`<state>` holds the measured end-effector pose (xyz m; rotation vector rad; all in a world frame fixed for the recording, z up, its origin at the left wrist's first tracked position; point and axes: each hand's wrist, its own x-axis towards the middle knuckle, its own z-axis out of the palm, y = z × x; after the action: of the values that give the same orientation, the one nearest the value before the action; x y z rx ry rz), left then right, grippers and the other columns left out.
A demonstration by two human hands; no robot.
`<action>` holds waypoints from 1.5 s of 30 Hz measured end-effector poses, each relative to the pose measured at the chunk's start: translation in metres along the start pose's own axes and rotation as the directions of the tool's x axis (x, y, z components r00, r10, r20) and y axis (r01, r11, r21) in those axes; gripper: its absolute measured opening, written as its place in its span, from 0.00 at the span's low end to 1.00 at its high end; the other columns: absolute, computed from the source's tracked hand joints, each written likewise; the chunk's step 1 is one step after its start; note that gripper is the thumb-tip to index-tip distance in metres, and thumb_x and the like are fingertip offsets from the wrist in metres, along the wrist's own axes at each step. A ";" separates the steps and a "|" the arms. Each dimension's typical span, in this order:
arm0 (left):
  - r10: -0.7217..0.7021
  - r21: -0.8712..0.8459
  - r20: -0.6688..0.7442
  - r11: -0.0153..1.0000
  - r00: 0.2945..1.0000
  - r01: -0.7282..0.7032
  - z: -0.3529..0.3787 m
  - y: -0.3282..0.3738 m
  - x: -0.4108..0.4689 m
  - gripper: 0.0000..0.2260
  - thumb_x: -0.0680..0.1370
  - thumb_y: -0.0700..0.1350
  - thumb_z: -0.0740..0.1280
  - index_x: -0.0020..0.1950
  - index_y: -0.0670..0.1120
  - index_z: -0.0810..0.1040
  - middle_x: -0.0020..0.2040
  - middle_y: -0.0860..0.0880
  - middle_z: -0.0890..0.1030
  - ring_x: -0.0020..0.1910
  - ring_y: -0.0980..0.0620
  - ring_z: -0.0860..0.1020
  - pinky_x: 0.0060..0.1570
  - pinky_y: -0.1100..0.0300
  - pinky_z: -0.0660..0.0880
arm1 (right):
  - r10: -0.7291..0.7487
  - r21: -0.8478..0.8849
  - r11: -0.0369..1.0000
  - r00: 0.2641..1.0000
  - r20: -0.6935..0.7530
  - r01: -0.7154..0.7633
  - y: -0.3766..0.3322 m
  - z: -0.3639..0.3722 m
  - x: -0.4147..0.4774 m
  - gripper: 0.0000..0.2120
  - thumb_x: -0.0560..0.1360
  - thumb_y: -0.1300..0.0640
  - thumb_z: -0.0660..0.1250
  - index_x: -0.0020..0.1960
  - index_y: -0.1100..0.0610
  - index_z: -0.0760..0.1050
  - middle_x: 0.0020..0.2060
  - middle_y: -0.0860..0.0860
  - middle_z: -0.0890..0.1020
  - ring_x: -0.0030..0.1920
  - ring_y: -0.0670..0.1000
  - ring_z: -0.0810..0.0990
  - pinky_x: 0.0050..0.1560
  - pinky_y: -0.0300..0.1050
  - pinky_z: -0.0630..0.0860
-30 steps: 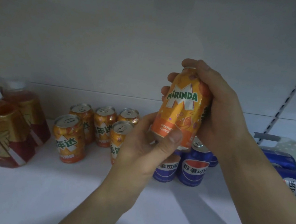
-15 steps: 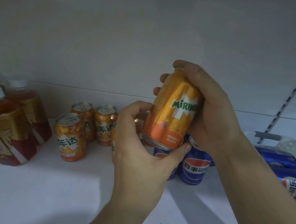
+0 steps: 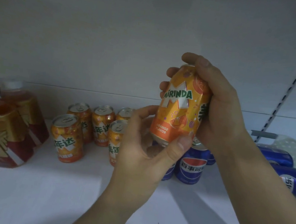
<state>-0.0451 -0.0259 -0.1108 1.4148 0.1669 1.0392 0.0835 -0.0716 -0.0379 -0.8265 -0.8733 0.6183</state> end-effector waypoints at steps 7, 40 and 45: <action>0.100 0.278 -0.049 0.957 0.994 -0.082 -0.009 0.000 0.004 0.30 0.64 0.53 0.82 0.63 0.55 0.74 0.57 0.59 0.81 0.57 0.55 0.82 0.52 0.56 0.82 | 0.023 -0.035 0.999 1.000 -0.022 -0.024 0.004 -0.002 0.002 0.16 0.75 0.51 0.69 0.60 0.58 0.78 0.49 0.57 0.85 0.50 0.60 0.86 0.50 0.53 0.84; -0.213 -0.200 0.111 0.952 0.971 0.232 -0.018 0.002 0.007 0.26 0.70 0.58 0.76 0.63 0.47 0.80 0.60 0.39 0.83 0.58 0.36 0.82 0.54 0.47 0.81 | 0.095 -0.161 0.982 0.995 -0.017 -0.097 -0.001 0.003 0.000 0.24 0.73 0.43 0.66 0.61 0.58 0.81 0.54 0.57 0.87 0.55 0.58 0.87 0.55 0.53 0.83; -0.283 -0.335 0.205 0.879 0.937 0.339 -0.017 0.005 0.010 0.32 0.66 0.65 0.75 0.59 0.42 0.83 0.53 0.32 0.83 0.37 0.45 0.84 0.39 0.56 0.82 | 0.029 -0.332 0.940 0.987 -0.158 -0.081 -0.001 -0.001 0.001 0.17 0.83 0.47 0.63 0.59 0.57 0.82 0.51 0.52 0.88 0.53 0.53 0.88 0.61 0.57 0.82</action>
<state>-0.0530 -0.0078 -0.1062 1.0753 0.0809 0.6503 0.0847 -0.0718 -0.0376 -1.1974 -0.8303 0.4516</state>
